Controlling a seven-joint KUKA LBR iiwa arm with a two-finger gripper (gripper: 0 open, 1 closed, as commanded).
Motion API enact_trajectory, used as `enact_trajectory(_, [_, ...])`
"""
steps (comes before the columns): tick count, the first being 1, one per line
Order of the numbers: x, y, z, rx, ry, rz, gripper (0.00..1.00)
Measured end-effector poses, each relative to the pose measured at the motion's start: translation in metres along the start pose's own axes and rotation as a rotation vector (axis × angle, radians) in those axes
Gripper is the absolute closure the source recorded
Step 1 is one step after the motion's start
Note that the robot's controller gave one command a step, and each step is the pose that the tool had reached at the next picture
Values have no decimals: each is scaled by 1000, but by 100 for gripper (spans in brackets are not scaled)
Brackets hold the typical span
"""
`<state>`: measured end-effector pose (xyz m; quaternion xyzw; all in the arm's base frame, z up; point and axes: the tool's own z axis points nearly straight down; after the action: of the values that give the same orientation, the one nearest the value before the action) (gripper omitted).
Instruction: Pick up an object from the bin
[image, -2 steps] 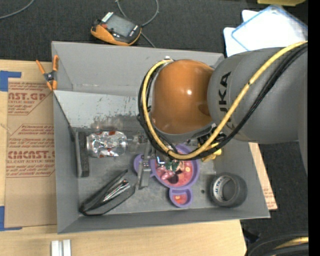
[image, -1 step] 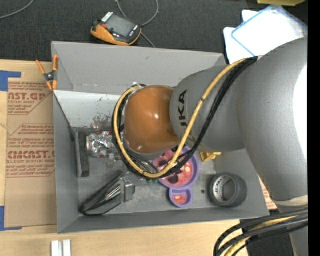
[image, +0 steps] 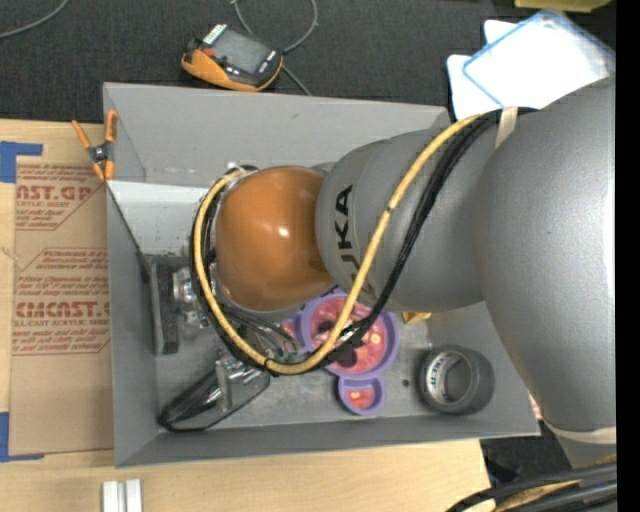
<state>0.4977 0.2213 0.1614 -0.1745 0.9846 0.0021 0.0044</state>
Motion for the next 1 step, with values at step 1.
enact_trajectory(1, [11,-4,48,0,9,-17,0])
